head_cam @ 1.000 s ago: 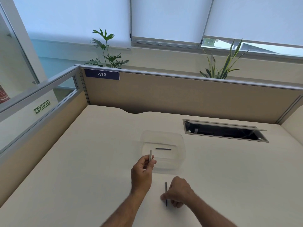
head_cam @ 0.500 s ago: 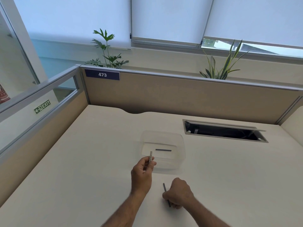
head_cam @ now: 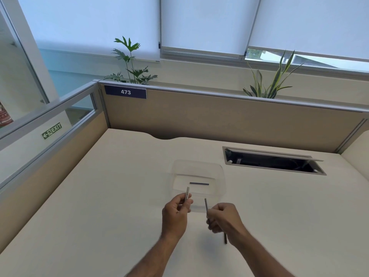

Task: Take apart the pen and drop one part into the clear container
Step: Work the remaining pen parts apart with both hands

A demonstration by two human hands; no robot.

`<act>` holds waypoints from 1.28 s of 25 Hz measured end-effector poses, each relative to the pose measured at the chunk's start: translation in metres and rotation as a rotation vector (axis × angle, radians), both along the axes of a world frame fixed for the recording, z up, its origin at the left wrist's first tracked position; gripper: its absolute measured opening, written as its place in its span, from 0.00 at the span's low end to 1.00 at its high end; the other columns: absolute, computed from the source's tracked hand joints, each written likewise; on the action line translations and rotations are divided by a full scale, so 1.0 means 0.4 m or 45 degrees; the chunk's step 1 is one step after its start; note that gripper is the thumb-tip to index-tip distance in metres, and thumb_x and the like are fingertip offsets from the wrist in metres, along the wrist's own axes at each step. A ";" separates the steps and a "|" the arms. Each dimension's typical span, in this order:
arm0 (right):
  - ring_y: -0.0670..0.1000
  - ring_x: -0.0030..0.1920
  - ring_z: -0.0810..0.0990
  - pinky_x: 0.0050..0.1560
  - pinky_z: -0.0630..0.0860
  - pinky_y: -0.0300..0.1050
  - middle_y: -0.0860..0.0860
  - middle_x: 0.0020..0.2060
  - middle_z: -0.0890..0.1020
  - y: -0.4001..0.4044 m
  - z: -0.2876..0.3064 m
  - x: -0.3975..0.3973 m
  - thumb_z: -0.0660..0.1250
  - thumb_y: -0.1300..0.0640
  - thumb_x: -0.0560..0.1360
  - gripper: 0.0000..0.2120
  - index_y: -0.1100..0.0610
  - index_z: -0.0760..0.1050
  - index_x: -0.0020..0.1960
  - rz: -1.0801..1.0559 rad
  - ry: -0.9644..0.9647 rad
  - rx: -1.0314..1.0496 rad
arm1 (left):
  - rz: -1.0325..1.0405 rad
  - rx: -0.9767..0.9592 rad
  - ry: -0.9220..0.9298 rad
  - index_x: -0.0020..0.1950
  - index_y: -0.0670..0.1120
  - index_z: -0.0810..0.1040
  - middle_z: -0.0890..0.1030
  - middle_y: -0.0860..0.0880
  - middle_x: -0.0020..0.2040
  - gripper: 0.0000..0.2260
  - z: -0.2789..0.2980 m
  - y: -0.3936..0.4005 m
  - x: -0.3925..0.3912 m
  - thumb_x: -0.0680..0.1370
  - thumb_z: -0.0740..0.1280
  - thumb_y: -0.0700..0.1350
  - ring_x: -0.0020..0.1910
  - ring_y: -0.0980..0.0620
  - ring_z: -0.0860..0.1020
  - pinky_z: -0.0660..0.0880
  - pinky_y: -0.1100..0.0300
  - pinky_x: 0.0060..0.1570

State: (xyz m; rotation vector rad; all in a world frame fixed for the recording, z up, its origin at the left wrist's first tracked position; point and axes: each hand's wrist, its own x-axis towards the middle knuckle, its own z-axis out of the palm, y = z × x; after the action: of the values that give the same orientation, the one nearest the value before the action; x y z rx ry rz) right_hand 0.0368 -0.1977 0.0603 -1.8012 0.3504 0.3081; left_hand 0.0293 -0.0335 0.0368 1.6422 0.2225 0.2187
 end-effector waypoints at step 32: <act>0.62 0.46 0.86 0.46 0.85 0.52 0.65 0.42 0.85 0.038 0.092 0.020 0.72 0.68 0.74 0.04 0.64 0.79 0.49 -0.081 -0.584 0.462 | -0.121 0.130 -0.133 0.54 0.51 0.85 0.86 0.58 0.47 0.10 0.005 -0.032 -0.014 0.74 0.74 0.42 0.45 0.58 0.83 0.82 0.54 0.45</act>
State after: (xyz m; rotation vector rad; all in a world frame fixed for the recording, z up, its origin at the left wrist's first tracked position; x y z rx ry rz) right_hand 0.0449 -0.1826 0.0971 -1.4459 0.0222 -0.0879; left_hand 0.0239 -0.0461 0.0389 1.7330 0.0549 0.2461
